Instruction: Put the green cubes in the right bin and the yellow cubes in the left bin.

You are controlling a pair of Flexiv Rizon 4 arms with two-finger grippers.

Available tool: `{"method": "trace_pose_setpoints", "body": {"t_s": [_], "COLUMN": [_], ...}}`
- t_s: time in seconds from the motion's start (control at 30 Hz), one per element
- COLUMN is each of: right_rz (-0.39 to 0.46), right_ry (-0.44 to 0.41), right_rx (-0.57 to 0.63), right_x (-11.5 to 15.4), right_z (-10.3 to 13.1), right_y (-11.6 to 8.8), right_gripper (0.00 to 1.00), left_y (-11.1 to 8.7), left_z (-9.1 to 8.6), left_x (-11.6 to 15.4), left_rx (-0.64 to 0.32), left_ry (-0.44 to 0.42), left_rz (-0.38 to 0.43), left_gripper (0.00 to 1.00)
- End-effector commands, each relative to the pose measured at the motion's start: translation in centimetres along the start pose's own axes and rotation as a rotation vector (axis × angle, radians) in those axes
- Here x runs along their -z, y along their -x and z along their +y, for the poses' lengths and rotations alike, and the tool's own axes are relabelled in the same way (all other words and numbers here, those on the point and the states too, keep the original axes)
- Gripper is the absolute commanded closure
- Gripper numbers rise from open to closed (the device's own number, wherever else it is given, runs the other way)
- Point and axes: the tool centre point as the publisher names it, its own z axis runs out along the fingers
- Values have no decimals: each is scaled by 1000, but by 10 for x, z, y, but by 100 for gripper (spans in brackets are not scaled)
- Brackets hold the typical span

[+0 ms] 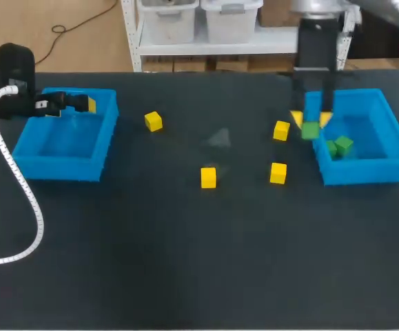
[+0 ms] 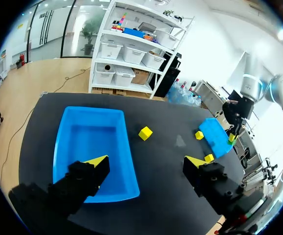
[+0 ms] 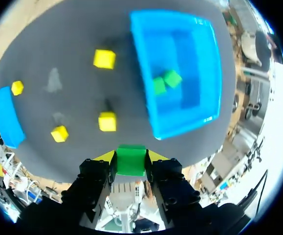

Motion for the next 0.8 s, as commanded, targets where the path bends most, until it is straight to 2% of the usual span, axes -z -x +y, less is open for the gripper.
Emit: {"method": "trace_pose_setpoints", "body": {"t_s": [0.03,0.2,0.33,0.57,0.8], "right_rz": [-895,-906,-911,-880,-828], "right_ry": [207,234,241,232,224], "right_rx": [-30,-71,-84,-32,-15], "right_x": [-16,-19,-10,21,33], "right_z": [-48,-70,-82,-84,-82], "right_y": [-29,-20,-3,53,104], "right_gripper": [100,100,100,100,100], "left_y": [-1,-1,-1,-1,-1], "left_z": [1,1,1,1,1], "left_x": [0,0,0,0,0], "left_rx": [-1,-1,-1,-1,-1], "left_ry": [-6,-6,-6,-6,-6], "left_rz": [-5,-5,-5,-5,-5], "left_gripper": [0,0,0,0,0]}}
